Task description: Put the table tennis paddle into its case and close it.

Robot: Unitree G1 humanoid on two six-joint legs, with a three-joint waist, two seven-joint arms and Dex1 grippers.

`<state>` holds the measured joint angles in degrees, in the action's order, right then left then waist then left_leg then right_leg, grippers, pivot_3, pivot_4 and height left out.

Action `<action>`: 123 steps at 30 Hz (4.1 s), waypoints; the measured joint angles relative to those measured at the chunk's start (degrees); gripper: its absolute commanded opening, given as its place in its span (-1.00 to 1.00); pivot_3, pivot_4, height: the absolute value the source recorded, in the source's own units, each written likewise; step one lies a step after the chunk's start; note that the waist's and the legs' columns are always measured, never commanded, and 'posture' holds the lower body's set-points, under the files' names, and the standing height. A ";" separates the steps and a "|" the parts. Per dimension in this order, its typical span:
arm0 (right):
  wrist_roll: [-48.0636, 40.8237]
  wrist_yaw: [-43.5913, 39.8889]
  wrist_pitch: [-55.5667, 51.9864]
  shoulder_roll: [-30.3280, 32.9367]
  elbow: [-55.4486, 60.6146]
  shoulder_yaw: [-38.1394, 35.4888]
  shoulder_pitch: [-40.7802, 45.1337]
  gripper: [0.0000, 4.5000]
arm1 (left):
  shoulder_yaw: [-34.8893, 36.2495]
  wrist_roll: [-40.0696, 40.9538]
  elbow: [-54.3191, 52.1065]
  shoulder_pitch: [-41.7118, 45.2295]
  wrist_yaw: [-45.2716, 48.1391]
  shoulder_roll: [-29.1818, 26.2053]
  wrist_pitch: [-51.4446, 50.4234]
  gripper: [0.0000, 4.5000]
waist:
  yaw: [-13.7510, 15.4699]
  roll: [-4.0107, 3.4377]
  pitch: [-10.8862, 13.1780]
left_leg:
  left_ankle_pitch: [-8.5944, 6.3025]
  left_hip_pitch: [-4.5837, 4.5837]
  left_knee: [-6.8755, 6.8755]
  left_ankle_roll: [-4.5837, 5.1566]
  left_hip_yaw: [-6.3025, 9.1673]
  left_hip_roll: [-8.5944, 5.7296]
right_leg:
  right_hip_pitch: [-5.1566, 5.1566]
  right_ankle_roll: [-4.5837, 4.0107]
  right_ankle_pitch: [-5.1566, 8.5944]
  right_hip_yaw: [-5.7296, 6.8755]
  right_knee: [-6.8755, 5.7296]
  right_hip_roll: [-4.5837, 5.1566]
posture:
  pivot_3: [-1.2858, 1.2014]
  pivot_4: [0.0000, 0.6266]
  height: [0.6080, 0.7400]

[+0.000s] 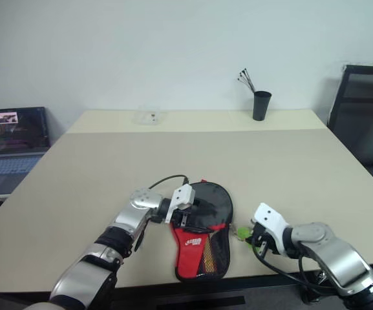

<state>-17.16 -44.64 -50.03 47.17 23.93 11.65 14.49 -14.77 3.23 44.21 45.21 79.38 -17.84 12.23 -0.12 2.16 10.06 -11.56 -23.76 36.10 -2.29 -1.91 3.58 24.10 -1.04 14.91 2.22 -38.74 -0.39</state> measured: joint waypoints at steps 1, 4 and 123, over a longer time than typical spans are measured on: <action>-0.11 -0.38 -0.45 0.94 0.01 -0.99 0.03 -0.99 | 0.00 0.04 0.24 0.01 0.06 0.02 0.34 0.72 | 0.01 0.00 0.00 | 0.00 0.00 0.00 0.00 0.00 0.00 | 0.00 0.00 0.00 0.00 0.02 0.00 | 0.03 -0.52 1.00; -1.36 -1.68 -0.82 3.06 1.09 -3.82 -0.03 -0.99 | 0.00 0.24 0.62 0.02 0.19 0.17 0.71 0.72 | 0.01 -0.03 -0.02 | 0.00 0.00 -0.02 0.00 0.01 0.00 | 0.00 0.00 0.00 0.00 0.04 0.00 | 0.03 -0.52 1.00; -2.03 -15.57 35.94 -11.49 -53.73 -5.54 24.49 0.26 | 19.64 9.18 -50.34 -33.31 -30.40 -10.29 -29.49 0.72 | 0.14 -0.72 -0.49 | -0.89 0.80 -0.10 0.80 -0.44 0.02 | -0.84 0.12 0.27 -0.73 0.63 0.09 | 0.03 -0.52 1.00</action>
<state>-19.19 -60.21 -14.09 35.68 -29.80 6.10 38.98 4.86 12.41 -6.14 11.90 48.98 -28.13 -17.26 0.02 1.44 9.56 -12.45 -22.96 36.00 -1.49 -2.35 3.60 23.26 -0.92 15.17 1.49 -38.11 -0.30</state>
